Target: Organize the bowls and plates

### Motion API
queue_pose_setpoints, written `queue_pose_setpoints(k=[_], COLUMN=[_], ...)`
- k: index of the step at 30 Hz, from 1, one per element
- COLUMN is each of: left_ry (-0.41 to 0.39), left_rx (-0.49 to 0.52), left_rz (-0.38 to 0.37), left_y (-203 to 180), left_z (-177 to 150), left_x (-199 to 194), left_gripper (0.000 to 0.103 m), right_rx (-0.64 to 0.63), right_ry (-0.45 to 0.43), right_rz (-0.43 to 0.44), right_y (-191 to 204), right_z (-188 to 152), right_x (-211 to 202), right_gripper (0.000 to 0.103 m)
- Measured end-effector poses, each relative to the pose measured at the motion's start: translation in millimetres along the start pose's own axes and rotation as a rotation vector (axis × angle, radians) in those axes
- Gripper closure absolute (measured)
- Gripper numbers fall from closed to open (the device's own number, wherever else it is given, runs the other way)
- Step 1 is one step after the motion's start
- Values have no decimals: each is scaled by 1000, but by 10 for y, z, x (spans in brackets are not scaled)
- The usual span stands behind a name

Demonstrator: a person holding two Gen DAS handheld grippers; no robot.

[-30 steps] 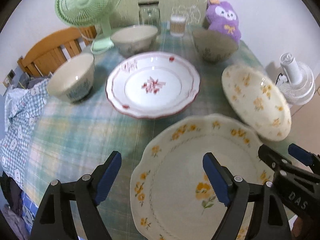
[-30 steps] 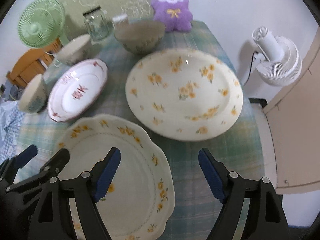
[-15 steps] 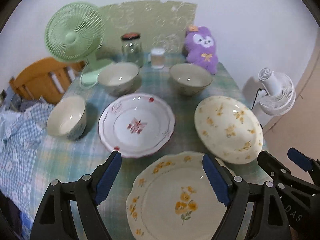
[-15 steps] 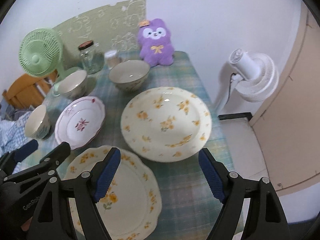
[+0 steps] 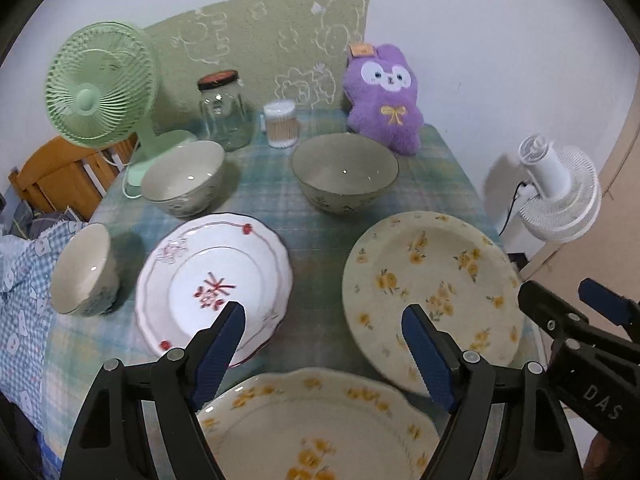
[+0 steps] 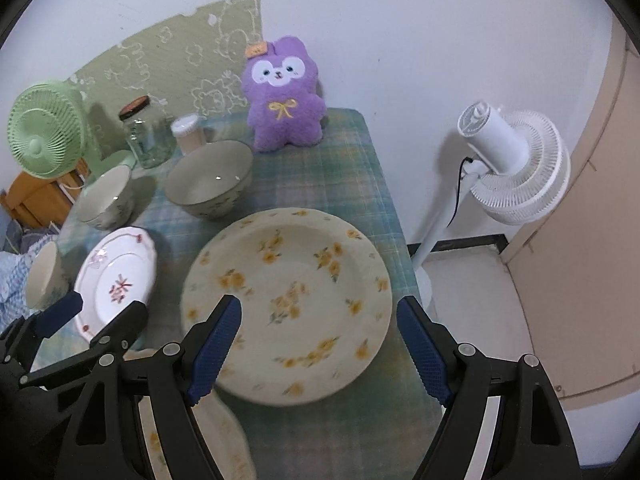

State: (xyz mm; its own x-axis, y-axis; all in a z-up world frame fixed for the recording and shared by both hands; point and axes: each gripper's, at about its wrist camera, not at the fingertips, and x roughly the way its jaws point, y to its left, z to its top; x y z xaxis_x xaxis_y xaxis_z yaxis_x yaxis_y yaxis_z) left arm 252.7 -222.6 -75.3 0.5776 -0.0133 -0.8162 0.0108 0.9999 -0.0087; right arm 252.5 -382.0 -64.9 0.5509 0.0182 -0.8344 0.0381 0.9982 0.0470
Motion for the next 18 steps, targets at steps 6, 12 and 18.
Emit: queue_pose_setpoints(k=[6, 12, 18], left_ry=[39, 72, 124], left_rx=[-22, -19, -44], left_rz=[18, 43, 68], left_y=[-215, -344, -376], left_z=[79, 91, 39], left_x=[353, 653, 903], left_gripper=[24, 35, 43], right_rx=[-15, -4, 14], right_ry=[46, 100, 155], right_rz=[12, 22, 35], right_y=[-211, -355, -413], right_z=[136, 205, 192], right_x=[384, 744, 1030], right_gripper=[23, 30, 39])
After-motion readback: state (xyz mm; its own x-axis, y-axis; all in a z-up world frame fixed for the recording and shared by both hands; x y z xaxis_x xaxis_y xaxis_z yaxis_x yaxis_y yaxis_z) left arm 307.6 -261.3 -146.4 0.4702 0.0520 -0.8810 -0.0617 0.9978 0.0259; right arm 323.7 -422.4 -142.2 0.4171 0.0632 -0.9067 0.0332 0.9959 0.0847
